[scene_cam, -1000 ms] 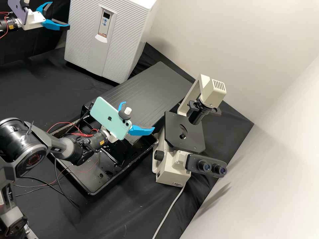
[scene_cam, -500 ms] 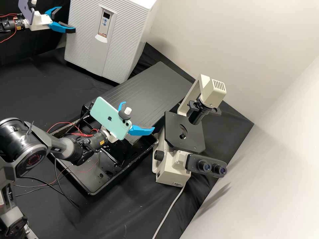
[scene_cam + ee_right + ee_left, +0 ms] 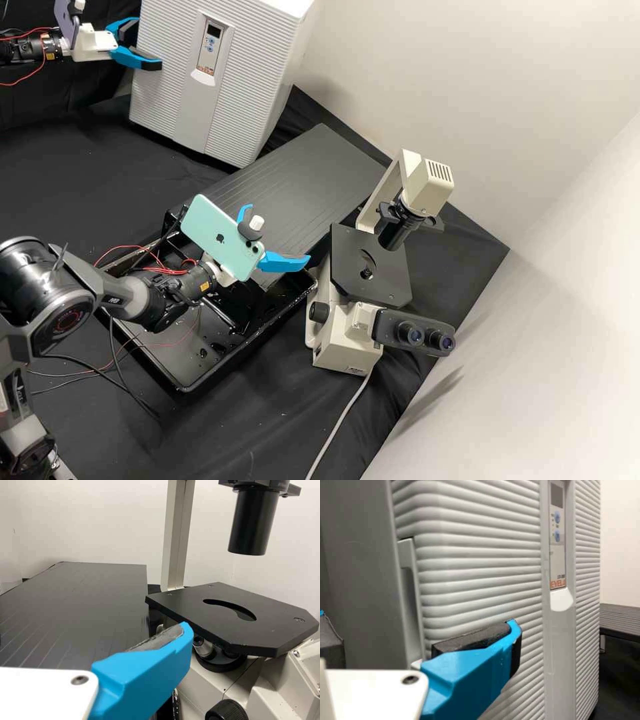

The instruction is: Open the incubator door

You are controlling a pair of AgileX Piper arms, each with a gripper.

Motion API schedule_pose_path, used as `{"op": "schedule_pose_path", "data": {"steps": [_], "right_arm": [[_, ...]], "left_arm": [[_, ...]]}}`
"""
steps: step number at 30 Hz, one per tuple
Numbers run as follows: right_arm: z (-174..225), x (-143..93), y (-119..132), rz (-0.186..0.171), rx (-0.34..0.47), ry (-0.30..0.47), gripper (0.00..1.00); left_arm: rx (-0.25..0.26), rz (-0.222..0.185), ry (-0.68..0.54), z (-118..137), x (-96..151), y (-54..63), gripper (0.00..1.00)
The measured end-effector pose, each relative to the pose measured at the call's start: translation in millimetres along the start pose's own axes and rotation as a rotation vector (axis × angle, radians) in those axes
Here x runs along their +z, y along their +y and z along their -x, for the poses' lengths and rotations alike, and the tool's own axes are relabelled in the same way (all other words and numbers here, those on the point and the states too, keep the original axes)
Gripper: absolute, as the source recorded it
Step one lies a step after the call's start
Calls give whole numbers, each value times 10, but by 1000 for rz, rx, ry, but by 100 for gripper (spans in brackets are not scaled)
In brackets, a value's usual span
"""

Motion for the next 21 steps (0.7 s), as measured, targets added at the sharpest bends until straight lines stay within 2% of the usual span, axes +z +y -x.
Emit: {"op": "schedule_pose_path", "data": {"steps": [7, 21], "right_arm": [[0, 0, 0, 0, 0, 0, 100], [0, 0, 0, 0, 0, 0, 100]], "left_arm": [[26, -6, -114, -125, 147, -3, 100], [28, 6, -124, -159, 168, -34, 100]]}}
